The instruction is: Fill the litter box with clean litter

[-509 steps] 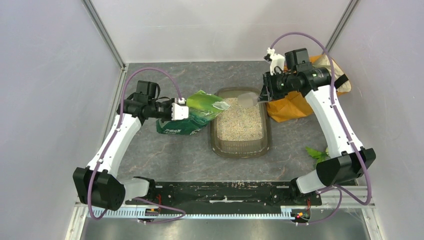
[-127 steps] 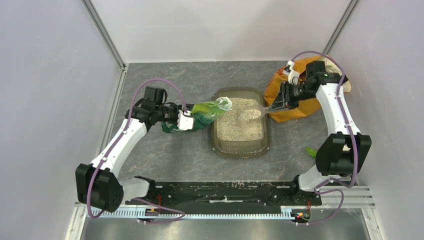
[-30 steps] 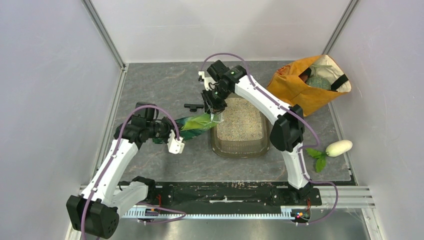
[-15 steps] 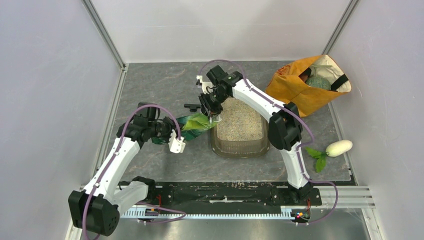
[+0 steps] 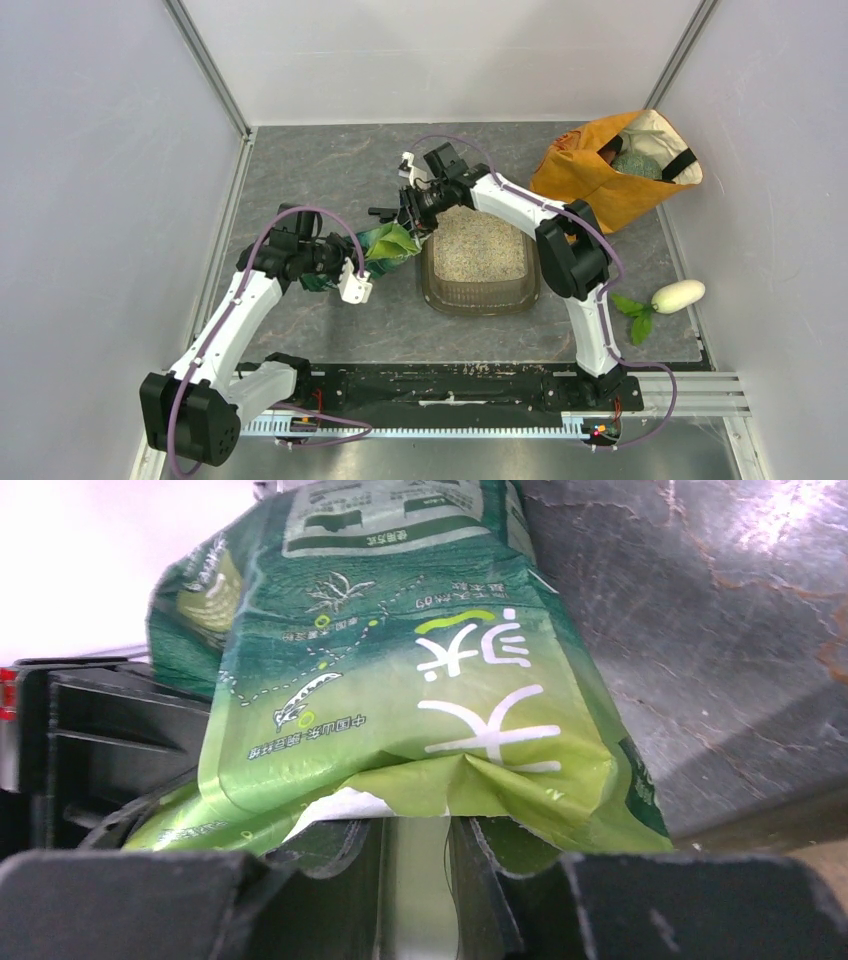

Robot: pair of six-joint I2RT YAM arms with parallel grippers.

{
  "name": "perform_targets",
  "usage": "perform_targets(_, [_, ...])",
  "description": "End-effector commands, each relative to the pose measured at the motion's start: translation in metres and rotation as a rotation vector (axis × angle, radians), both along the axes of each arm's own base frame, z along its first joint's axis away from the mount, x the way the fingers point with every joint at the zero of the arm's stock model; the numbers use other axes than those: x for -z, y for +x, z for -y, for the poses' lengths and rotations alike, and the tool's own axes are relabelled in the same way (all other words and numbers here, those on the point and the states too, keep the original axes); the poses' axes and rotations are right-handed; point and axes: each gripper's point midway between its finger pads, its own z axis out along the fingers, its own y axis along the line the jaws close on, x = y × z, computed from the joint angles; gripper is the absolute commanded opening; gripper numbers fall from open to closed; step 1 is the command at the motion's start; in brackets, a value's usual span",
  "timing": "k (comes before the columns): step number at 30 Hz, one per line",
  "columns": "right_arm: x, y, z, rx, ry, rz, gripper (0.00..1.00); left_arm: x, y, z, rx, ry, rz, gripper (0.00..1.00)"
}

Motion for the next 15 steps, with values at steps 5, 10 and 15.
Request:
perform_targets(5, [-0.125, -0.019, -0.025, -0.078, 0.412, 0.024, 0.00, -0.017, 0.008, 0.012, 0.023, -0.070, 0.031, 0.02])
perform_targets(10, [-0.161, -0.032, -0.014, -0.099, 0.496, 0.014, 0.00, -0.025, 0.015, 0.010, 0.009, -0.078, 0.043, 0.02])
perform_targets(15, [-0.169, -0.039, 0.009, -0.075, 0.509, -0.019, 0.00, -0.031, 0.022, 0.010, -0.003, -0.095, 0.055, 0.02])
